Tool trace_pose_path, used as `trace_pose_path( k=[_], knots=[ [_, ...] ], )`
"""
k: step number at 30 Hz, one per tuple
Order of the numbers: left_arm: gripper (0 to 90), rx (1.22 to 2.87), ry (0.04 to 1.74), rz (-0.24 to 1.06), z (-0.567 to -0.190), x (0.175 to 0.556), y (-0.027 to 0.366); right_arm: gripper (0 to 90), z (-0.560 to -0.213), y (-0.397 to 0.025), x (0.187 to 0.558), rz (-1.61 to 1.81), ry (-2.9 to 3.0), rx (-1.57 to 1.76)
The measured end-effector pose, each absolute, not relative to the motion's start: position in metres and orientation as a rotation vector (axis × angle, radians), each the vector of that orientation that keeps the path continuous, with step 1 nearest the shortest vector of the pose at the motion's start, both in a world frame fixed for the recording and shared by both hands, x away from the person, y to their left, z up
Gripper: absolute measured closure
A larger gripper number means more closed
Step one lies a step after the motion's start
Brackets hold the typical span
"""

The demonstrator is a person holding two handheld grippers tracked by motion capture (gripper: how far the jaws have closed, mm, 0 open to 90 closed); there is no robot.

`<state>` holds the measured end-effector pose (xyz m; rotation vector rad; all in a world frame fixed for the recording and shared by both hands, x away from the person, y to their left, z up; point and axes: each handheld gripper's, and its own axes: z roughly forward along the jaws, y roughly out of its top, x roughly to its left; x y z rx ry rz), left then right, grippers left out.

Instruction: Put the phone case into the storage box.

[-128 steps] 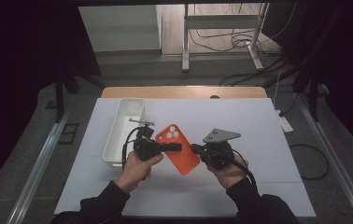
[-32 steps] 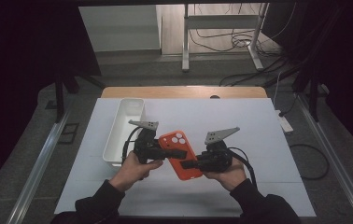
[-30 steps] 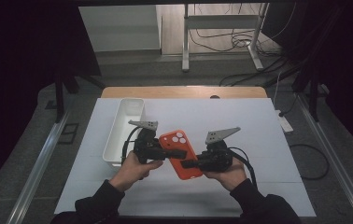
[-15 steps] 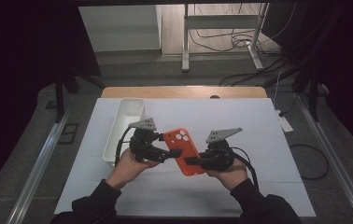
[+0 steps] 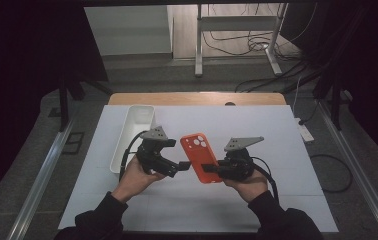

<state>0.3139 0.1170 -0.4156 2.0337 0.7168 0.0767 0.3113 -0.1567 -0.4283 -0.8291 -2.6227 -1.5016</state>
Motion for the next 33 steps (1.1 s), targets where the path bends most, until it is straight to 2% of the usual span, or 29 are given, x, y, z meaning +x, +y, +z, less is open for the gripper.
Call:
trace_pose_path(
  k=[17,19,26,33],
  knots=[
    [2.0,2.053,0.801,0.094,-0.4161,0.3148,0.1164,84.6,-0.4271,-0.1555,0.3085,-1.535,-2.658,-0.85],
    [7.7,2.06,0.799,0.102,-0.4156,0.3136,0.1153,84.6,-0.4272,-0.1543,0.3077,-1.533,-2.665,-0.847],
    [38.6,2.06,0.792,0.022,-0.4142,0.3129,0.1152,84.5,-0.4277,-0.1517,0.3058,-1.518,-2.696,-0.837],
    [61.5,2.05,0.798,-0.053,-0.4132,0.3138,0.1157,84.5,-0.4286,-0.1496,0.3051,-1.515,-2.711,-0.824]
  ],
)
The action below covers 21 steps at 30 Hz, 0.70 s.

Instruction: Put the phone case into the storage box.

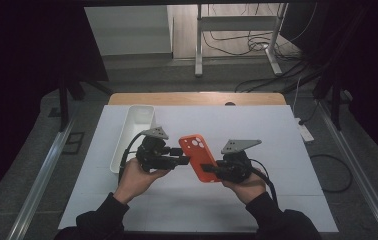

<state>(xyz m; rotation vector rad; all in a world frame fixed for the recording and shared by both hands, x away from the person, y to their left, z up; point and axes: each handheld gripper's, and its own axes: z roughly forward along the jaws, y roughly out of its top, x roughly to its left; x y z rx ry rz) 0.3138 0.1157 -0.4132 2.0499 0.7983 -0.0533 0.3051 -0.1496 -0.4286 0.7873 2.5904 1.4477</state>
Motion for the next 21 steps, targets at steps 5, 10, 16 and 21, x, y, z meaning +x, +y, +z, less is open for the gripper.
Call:
trace_pose_path(
  k=[5,10,16,21],
  knots=[
    [75.5,2.054,0.811,-0.089,-0.414,0.3143,0.1145,84.5,-0.429,-0.1483,0.3044,1.439,2.593,0.782],
    [80.4,2.048,0.826,-0.114,-0.4148,0.3155,0.1162,84.5,-0.4286,-0.148,0.3037,1.44,2.591,0.778],
    [86.6,2.055,0.854,-0.148,-0.416,0.3174,0.119,84.4,-0.4291,-0.147,0.303,1.422,2.594,0.763],
    [88.7,2.022,0.899,-0.184,-0.417,0.3177,0.1196,84.1,-0.4305,-0.1459,0.3033,1.408,2.6,0.769]
  ],
)
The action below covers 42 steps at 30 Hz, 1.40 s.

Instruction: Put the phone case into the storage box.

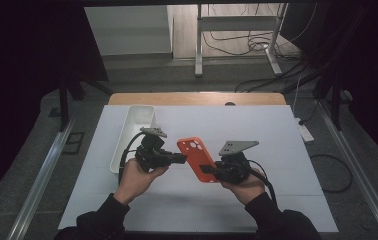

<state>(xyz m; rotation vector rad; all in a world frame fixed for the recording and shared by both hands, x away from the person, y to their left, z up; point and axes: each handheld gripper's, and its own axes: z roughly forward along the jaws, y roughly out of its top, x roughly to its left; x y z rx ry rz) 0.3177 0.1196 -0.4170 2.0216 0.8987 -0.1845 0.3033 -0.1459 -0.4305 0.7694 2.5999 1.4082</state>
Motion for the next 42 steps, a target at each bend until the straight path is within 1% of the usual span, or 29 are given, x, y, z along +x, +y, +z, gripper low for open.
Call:
trace_pose_path(
  k=[5,12,15,20,25,32,34,38,40,41,42],
  knots=[
    [89.1,1.974,0.927,-0.249,-0.418,0.32,0.121,83.3,-0.433,-0.145,0.303,1.374,2.609,0.767],
    [89.2,1.942,0.957,-0.277,-0.417,0.319,0.119,76.8,-0.433,-0.141,0.301,1.363,2.61,0.743],
    [89.2,1.944,0.967,-0.277,-0.418,0.319,0.117,69.9,-0.433,-0.138,0.299,1.359,2.606,0.719],
    [89.1,1.961,0.977,-0.259,-0.419,0.319,0.116,55.0,-0.434,-0.133,0.297,1.32,2.606,0.677],
    [89.1,1.964,0.991,-0.234,-0.419,0.32,0.119,35.4,-0.435,-0.13,0.298,1.291,2.61,0.7],
    [89.1,1.977,0.985,-0.214,-0.418,0.32,0.121,21.0,-0.436,-0.131,0.298,1.238,2.603,0.719],
    [89.1,1.977,0.986,-0.205,-0.417,0.32,0.122,19.4,-0.436,-0.131,0.298,1.237,2.604,0.72],
    [89.1,1.978,0.99,-0.194,-0.417,0.32,0.124,12.2,-0.436,-0.135,0.296,1.243,2.597,0.735],
    [89.1,1.984,0.993,-0.183,-0.418,0.321,0.125,7.2,-0.436,-0.136,0.295,1.238,2.596,0.736],
    [89.1,1.984,0.993,-0.183,-0.418,0.321,0.125,7.2,-0.436,-0.136,0.295,1.238,2.596,0.736],
    [89.1,1.987,0.994,-0.18,-0.418,0.321,0.126,4.3,-0.437,-0.137,0.294,1.207,2.601,0.751]
  ],
)
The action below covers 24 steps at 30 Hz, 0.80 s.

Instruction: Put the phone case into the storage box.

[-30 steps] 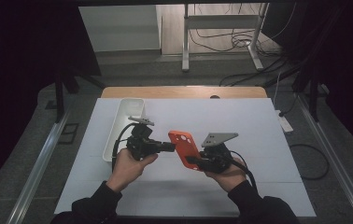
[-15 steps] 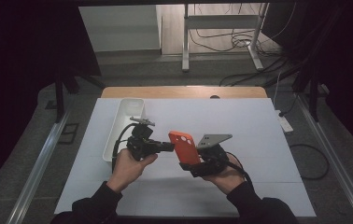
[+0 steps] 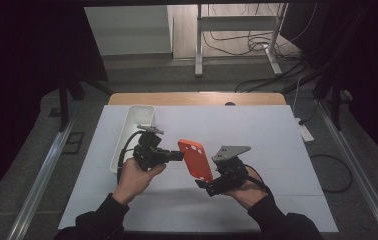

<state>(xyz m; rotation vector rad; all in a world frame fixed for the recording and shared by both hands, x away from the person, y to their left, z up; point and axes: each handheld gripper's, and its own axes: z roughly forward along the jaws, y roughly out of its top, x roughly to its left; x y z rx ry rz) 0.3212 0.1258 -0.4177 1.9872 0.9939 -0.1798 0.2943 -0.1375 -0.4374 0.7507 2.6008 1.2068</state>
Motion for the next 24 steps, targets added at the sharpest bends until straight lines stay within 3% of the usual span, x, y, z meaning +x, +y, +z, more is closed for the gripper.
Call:
trace_pose_path(
  k=[5,24],
  knots=[
    [89.1,1.997,0.998,-0.16,-0.417,0.323,0.129,0.0,-0.439,-0.142,0.294,1.19,2.609,0.773],
    [89.1,1.998,1.042,-0.108,-0.414,0.333,0.151,0.0,-0.441,-0.167,0.285,1.145,2.592,0.831]
  ],
)
